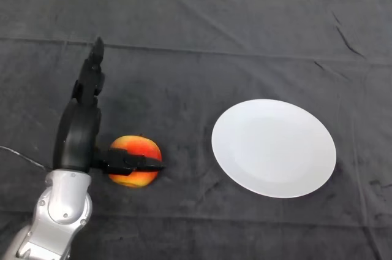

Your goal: Move the apple to the plate

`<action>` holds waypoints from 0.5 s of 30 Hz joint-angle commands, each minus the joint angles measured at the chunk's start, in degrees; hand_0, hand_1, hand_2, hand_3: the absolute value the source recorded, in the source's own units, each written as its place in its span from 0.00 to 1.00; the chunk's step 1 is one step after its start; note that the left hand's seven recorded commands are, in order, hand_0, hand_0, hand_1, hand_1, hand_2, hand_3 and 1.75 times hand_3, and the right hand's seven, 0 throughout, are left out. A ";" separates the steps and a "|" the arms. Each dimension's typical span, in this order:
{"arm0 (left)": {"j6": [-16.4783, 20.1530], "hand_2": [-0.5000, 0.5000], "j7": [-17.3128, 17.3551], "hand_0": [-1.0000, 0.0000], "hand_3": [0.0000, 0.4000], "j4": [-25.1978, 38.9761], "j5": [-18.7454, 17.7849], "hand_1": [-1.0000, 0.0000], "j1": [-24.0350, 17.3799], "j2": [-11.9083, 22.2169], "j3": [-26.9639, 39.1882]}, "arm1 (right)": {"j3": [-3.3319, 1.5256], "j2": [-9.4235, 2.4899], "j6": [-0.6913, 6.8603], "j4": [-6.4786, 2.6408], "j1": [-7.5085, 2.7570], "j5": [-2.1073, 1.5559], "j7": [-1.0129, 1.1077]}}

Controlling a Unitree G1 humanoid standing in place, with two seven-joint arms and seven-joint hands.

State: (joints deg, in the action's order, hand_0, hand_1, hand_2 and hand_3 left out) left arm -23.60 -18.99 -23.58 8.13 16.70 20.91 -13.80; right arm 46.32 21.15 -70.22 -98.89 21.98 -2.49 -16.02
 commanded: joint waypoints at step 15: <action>2.23 0.50 2.71 1.00 0.00 -9.11 7.97 1.00 3.52 3.83 -5.55 | -0.14 -7.46 1.92 -3.93 -4.01 -0.46 0.25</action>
State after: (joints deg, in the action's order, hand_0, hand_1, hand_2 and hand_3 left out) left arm -22.28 -16.94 -31.55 14.50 17.26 22.77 -17.84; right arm 46.31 21.16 -70.23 -98.89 21.98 -2.50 -16.01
